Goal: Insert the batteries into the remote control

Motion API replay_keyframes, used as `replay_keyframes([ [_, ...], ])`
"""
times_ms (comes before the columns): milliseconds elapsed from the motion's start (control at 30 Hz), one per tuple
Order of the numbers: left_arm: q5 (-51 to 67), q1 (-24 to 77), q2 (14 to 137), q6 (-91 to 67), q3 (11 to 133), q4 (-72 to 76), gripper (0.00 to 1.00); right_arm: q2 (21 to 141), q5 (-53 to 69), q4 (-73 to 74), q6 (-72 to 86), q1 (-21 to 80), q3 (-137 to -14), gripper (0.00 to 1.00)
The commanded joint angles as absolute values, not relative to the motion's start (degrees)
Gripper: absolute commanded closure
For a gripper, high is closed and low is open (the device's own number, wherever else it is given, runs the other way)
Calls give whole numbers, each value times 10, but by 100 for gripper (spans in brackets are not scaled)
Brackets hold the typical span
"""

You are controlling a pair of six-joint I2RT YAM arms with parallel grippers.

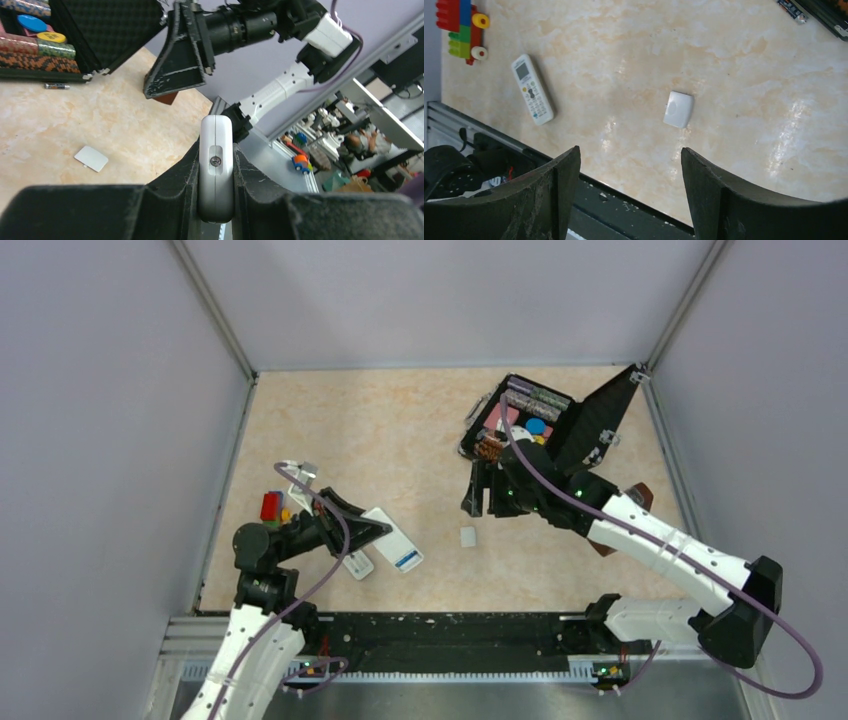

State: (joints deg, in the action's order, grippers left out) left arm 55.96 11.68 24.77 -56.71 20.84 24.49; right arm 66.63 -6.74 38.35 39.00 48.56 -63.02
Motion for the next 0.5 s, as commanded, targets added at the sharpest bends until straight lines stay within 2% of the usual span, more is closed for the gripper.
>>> replay_keyframes([
  [0, 630, 115, 246, -538, 242, 273, 100, 672, -95, 388, 368, 482, -624, 28],
  [267, 629, 115, 250, -536, 245, 272, 100, 677, -82, 373, 382, 481, -612, 28],
  [400, 525, 115, 253, -494, 271, 142, 100, 679, -80, 360, 398, 480, -606, 28],
  [467, 475, 115, 256, -514, 273, 124, 100, 686, -88, 360, 402, 475, -609, 29],
])
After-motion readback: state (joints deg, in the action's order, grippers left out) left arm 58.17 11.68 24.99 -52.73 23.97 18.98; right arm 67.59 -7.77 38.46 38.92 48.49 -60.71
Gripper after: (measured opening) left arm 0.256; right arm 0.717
